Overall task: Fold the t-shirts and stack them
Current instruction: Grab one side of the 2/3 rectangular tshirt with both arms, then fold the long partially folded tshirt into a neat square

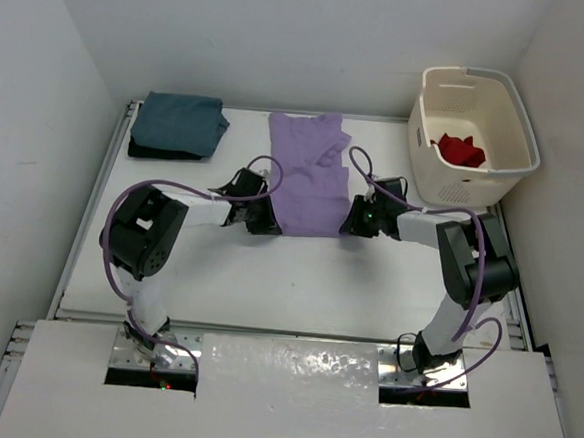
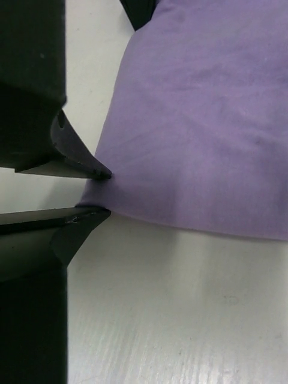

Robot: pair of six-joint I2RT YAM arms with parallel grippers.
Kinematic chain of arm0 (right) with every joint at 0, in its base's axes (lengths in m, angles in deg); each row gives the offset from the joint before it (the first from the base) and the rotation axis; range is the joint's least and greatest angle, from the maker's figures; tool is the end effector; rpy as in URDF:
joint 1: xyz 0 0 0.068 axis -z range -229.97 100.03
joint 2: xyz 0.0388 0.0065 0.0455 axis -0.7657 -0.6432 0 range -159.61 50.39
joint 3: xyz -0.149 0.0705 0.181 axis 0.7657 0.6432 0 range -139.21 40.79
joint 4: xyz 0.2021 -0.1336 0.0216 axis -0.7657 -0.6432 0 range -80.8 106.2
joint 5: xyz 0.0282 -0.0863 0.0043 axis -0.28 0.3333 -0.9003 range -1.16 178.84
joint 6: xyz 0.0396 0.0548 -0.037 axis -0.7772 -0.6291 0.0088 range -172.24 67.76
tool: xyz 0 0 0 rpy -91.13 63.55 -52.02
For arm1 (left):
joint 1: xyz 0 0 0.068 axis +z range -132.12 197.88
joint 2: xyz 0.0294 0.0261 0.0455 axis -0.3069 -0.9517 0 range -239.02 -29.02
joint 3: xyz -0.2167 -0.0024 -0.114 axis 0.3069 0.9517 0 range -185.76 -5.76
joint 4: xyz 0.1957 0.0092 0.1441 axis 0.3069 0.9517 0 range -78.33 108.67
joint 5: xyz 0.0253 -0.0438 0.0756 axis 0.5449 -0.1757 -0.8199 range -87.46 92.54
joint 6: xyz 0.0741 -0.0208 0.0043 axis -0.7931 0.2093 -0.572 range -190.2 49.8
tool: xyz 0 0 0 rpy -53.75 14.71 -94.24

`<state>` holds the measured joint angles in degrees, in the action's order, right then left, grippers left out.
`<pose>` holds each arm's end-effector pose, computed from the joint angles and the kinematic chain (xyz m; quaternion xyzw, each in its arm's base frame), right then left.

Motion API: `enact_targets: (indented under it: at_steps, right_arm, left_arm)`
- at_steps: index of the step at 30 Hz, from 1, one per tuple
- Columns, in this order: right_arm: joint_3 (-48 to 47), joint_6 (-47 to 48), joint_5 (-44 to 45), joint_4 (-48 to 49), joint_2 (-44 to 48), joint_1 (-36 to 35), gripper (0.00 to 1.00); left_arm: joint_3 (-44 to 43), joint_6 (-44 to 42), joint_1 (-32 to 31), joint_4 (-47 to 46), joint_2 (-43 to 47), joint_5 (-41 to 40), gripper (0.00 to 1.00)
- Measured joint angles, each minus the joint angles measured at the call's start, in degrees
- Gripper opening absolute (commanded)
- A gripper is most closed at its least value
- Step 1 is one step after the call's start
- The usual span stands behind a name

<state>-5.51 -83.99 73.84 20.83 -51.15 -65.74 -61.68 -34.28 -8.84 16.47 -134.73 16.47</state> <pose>0.3148 0.1067 0.0867 0.0861 0.9305 0.2471 0.2563 0.3098 -0.1735 0.0940 -0.0391 0.9455 -0.2556 0.1978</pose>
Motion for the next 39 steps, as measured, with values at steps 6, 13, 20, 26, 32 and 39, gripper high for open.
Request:
enact_targets:
  at_steps: [6,13,20,26,32,39]
  right_arm:
    - [3.2,0.3,-0.1,-1.0,3.4,0.0,0.00]
    - [9.1,2.9,-2.7,-9.7,15.8,0.0,0.00]
    - [10.9,5.5,-7.0,-28.1,33.3,-0.1,0.00]
    - [8.4,5.6,-11.6,-41.9,40.4,-0.1,0.00]
    - [-1.0,5.7,-12.1,-46.8,40.9,-0.1,0.00]
    - [-10.5,6.5,-11.7,-46.2,31.5,1.0,0.00]
  left_arm:
    - [2.2,0.0,-0.7,-0.8,1.9,0.1,0.00]
    - [8.7,0.6,-4.0,2.1,12.2,1.4,0.00]
    - [11.9,2.2,-7.7,11.0,29.0,4.8,0.00]
    - [10.5,4.7,-8.9,20.7,37.1,7.2,0.00]
    - [4.3,4.6,-9.0,25.1,39.0,4.9,0.00]
    - [-6.1,1.9,-7.3,24.9,32.3,-1.1,0.00]
